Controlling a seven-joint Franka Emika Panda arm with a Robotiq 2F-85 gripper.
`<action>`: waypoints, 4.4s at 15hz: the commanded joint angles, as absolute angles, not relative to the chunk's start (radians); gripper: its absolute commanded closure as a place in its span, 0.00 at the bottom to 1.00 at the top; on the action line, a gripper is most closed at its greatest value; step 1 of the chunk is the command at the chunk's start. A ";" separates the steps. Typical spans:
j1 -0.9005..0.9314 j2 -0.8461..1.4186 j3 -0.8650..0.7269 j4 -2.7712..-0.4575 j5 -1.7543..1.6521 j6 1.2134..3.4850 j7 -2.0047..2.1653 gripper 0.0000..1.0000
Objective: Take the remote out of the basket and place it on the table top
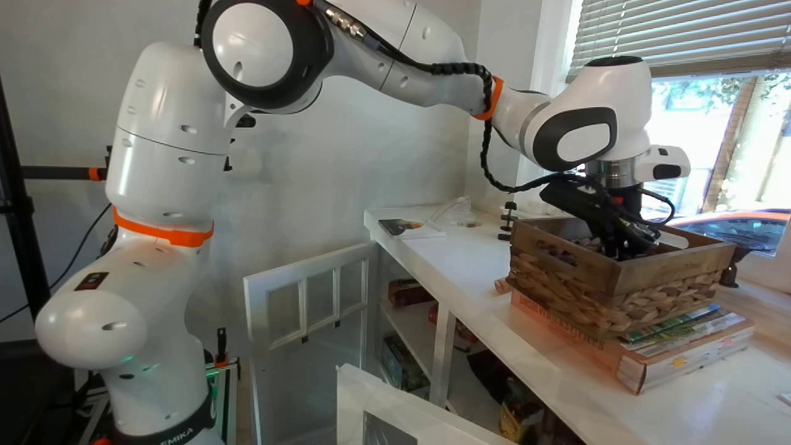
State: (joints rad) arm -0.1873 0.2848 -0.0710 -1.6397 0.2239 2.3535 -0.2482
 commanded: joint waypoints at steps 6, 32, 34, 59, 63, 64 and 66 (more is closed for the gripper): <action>-0.206 0.259 -0.064 -1.639 0.263 2.357 -0.244 0.94; -0.070 0.094 -0.029 -1.584 0.063 2.253 -0.256 0.94; -0.054 0.100 -0.013 -1.584 0.066 2.229 -0.264 0.94; 0.047 0.393 0.037 -1.555 -0.077 2.114 -0.207 0.94; 0.047 0.394 0.037 -1.544 -0.077 2.095 -0.206 0.94; 0.048 0.394 0.037 -1.541 -0.078 2.091 -0.206 0.94; 0.049 0.396 0.035 -1.537 -0.082 2.084 -0.202 0.94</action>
